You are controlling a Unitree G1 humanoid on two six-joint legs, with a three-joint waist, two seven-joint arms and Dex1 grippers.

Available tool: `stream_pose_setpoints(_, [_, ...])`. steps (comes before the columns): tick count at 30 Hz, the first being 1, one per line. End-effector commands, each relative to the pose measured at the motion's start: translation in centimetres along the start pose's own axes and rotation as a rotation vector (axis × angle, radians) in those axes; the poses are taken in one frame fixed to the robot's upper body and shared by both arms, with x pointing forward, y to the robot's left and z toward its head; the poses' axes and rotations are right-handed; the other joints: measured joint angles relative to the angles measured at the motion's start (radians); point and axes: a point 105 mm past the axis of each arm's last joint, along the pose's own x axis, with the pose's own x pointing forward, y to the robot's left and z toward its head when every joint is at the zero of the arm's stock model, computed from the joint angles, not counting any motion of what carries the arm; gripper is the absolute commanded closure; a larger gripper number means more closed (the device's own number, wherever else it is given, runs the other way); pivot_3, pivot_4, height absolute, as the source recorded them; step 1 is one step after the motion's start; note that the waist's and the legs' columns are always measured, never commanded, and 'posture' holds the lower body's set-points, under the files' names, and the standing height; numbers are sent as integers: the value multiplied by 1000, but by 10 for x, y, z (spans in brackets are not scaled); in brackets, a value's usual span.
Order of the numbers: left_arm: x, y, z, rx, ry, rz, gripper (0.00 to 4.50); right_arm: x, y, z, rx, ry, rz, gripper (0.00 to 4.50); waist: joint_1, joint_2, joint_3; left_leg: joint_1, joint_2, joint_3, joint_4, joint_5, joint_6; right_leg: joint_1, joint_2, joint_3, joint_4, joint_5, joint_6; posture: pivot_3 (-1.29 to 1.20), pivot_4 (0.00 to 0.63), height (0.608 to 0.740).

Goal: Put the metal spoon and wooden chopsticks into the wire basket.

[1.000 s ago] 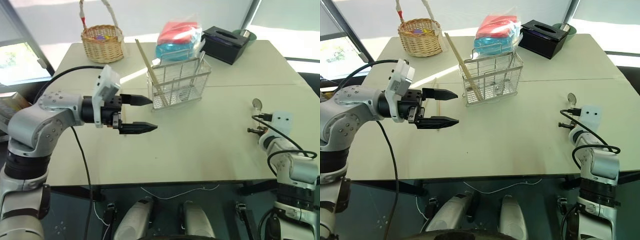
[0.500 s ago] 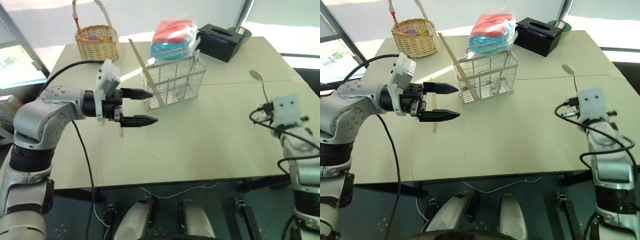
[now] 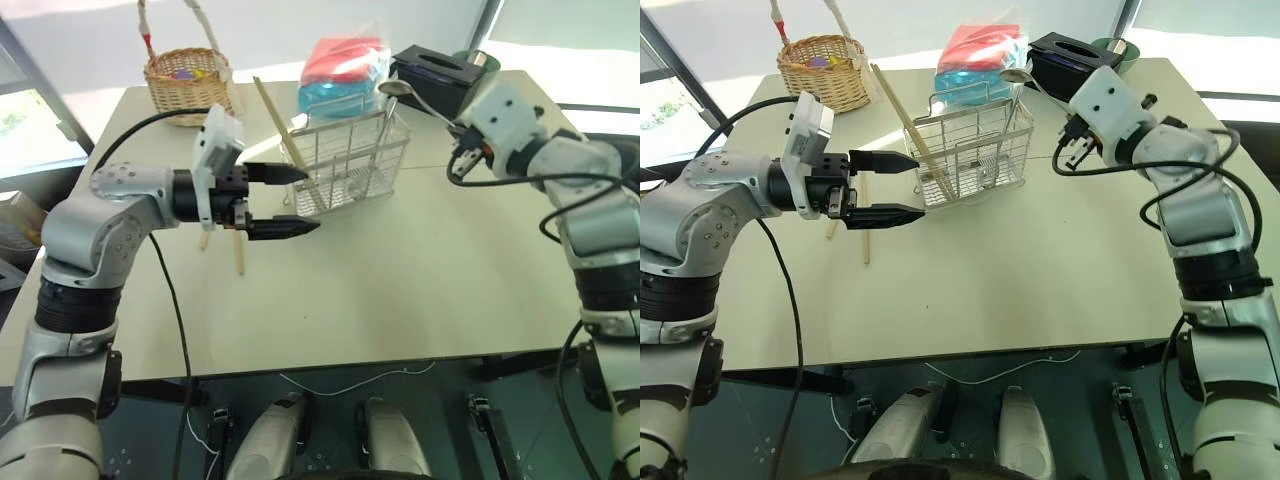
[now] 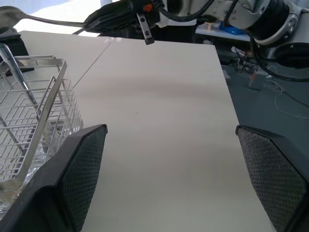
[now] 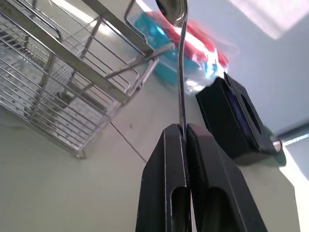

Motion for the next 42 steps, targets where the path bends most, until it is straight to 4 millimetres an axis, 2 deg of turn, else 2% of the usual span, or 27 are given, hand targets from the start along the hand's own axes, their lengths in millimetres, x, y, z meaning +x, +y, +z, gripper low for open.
stream_pose_setpoints(1, [-5, -2, 13, 63, -27, 20, 0, -1, -6, 9, -88, -17, 49, 4452, 0, 0, 0, 0, 0, 0, 0, 2, -3, 0, 0, 0, 0, 0, 0, 0, 150, 725])
stream_pose_setpoints(7, [-7, 0, 15, 67, -37, 46, 0, -9, 3, 4, -120, 21, 167, 4452, 1, 0, 0, 0, 0, 0, 1, 1, -2, 0, 0, 0, 1, 0, 0, 0, 150, 725])
stream_pose_setpoints(17, [-6, 3, 16, 68, -51, 64, 0, -1, -15, 11, -232, 37, 189, 4452, -15, 0, 0, 0, 0, 0, 0, 0, 0, -1, 0, 0, 2, 0, 0, 0, 150, 725])
stream_pose_setpoints(26, [-5, 4, 17, 73, -58, 67, 0, 9, -26, 18, -260, 35, 206, 4452, -19, 0, 1, 0, 0, 0, 0, 2, -4, -1, 0, 0, 2, 0, 0, 0, 150, 725])
stream_pose_setpoints(31, [-5, 5, 18, 75, -63, 73, 0, 13, -32, 24, -249, 6, 155, 4452, -19, 0, 1, 0, 0, 0, 0, 3, -4, -1, 0, 0, 2, 0, 0, 0, 150, 725])
stream_pose_setpoints(42, [-6, 7, 20, 82, -67, 80, 0, 11, -32, 22, -250, 10, 158, 4452, -19, 0, 1, 0, 0, 0, 0, 3, -5, -1, 0, 0, 3, 0, 0, 0, 150, 725])
